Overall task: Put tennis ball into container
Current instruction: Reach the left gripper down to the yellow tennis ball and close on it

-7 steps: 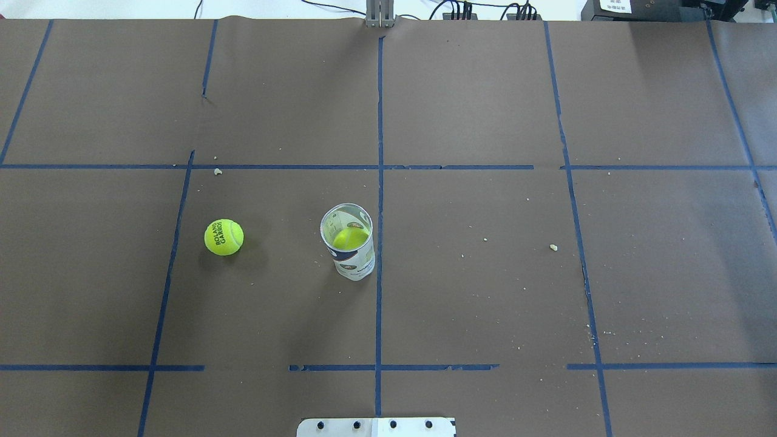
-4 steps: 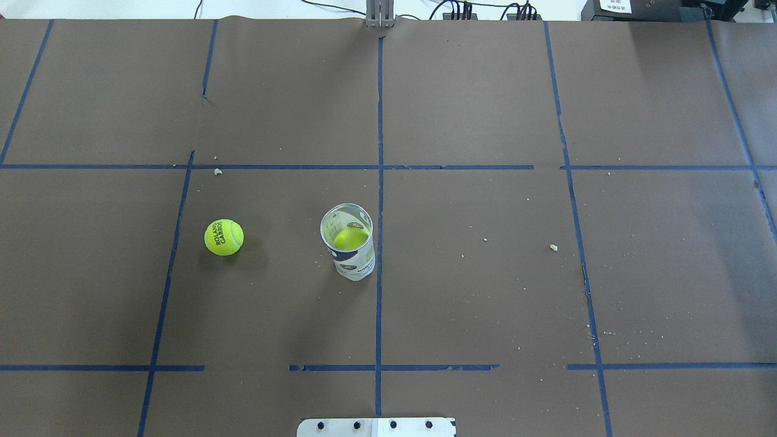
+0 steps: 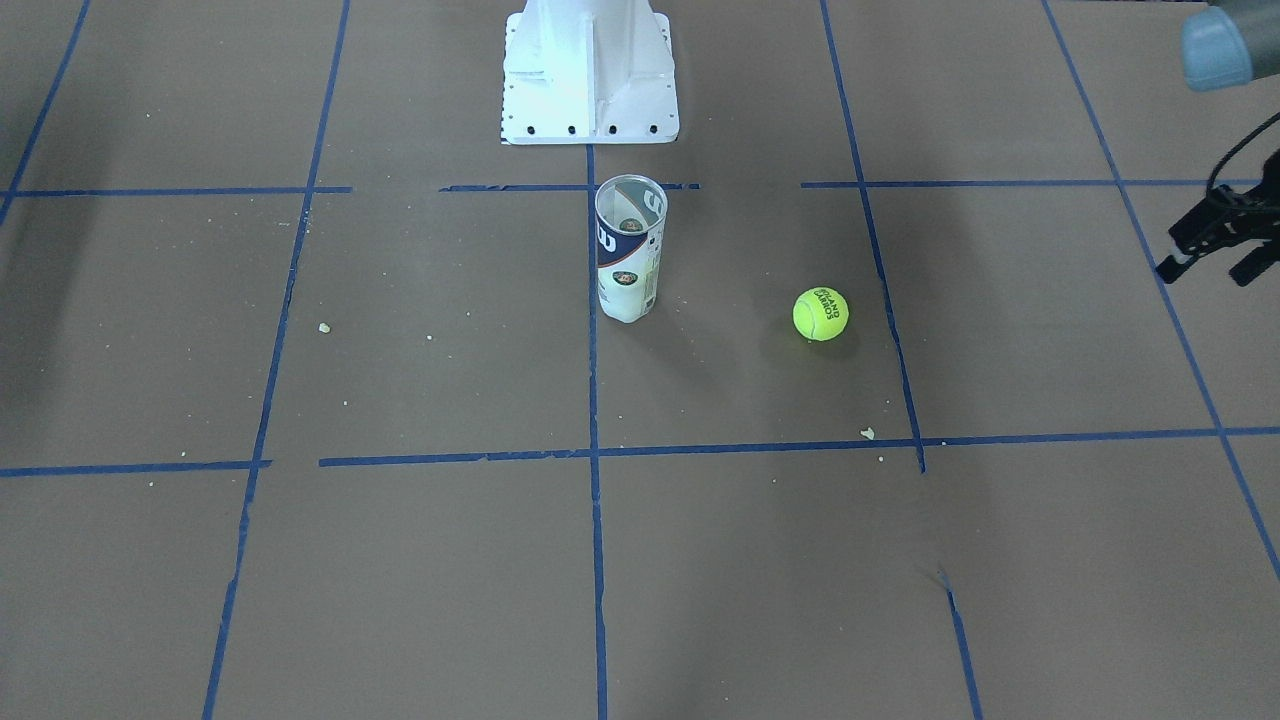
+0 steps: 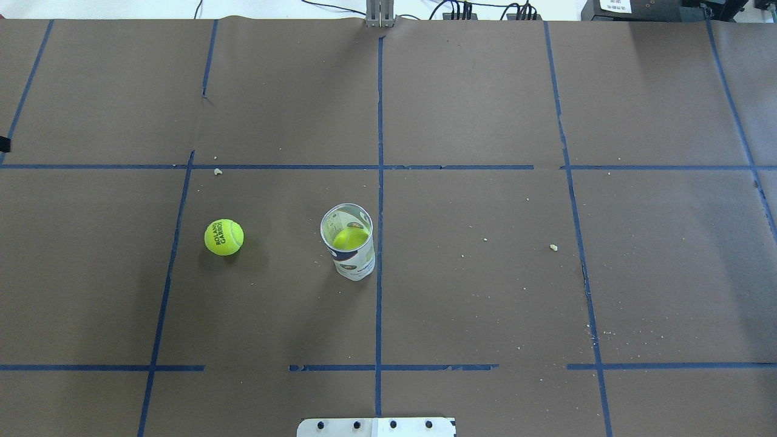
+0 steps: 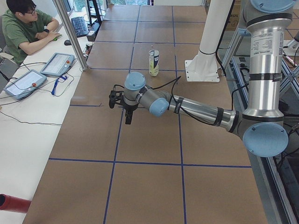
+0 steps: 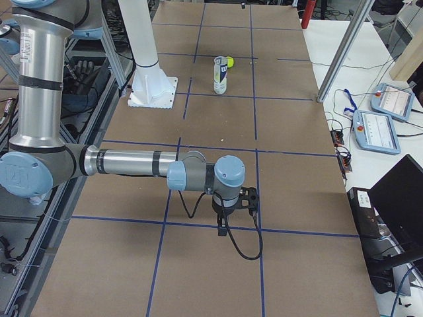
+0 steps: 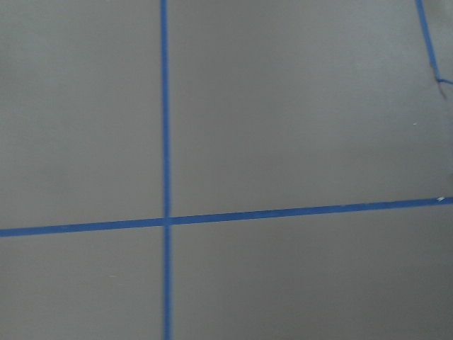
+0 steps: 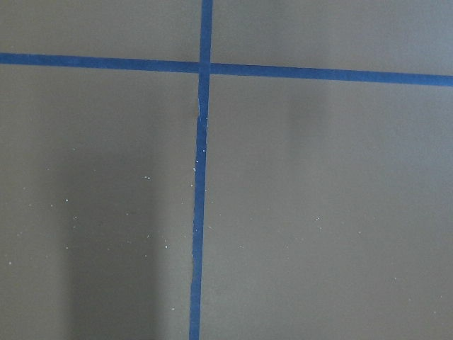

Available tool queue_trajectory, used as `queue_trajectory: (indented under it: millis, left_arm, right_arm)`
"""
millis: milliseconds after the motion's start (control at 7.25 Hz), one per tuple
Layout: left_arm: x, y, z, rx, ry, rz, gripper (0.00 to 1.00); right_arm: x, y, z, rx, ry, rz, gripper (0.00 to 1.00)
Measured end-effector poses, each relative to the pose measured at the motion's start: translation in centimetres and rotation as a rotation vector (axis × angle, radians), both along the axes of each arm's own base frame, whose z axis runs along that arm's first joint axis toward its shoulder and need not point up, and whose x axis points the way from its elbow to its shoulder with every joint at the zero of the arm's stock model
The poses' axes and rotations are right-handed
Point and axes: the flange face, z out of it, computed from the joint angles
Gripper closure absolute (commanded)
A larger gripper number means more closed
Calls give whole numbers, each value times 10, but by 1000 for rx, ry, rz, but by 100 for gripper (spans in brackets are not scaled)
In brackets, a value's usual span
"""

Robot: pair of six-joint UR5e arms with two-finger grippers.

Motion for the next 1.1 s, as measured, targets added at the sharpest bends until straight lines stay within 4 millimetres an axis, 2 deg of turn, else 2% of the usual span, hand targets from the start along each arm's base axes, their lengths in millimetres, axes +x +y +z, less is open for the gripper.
queue_trajectory:
  millis: [414,552,828,1103]
  left_arm:
    - [148,20,-54,-71,25,-36,0]
    - [186,27,-68,-88,33,-44,0]
    - [246,37,-80,-119,3,-76,0]
    - [283,31,-97,-143,-33,-87,0]
  right_arm:
    - [0,0,0,0,0,0,0]
    - [0,0,0,0,0,0,0]
    - [0,0,0,0,0,0,0]
    - [0,0,0,0,0,0,0]
